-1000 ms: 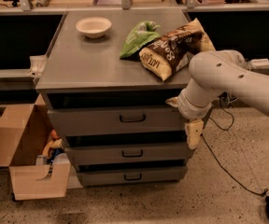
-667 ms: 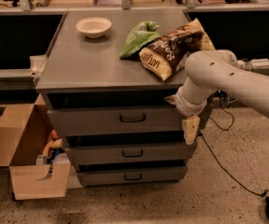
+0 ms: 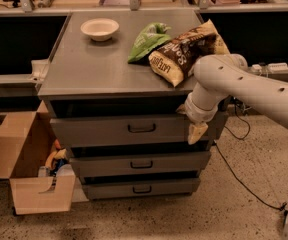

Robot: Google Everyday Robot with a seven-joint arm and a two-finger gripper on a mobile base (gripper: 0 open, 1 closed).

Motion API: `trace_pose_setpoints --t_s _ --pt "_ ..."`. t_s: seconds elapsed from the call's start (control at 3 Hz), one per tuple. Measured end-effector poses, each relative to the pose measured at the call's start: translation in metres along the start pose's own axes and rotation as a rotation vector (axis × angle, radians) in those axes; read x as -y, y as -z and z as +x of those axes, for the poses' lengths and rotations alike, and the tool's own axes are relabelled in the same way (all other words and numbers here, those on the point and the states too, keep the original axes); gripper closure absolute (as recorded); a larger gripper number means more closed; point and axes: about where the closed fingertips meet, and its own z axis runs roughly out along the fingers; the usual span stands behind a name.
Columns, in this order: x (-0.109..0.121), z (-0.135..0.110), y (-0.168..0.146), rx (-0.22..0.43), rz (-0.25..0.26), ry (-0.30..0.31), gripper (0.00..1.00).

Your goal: Open top drawer

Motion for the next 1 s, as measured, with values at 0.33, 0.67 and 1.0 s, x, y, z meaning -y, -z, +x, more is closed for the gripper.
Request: trace_pose_setpoints --t_s 0.33,0.67,1.0 --pt "-0.018 -0.007 0.008 0.012 -0.019 -0.021 0.58" --pt "-0.069 -0.025 0.037 0.028 -0.03 -0.073 0.9" --pt "-0.084 -0.029 0.039 0.039 -0.034 -0.087 1.0"
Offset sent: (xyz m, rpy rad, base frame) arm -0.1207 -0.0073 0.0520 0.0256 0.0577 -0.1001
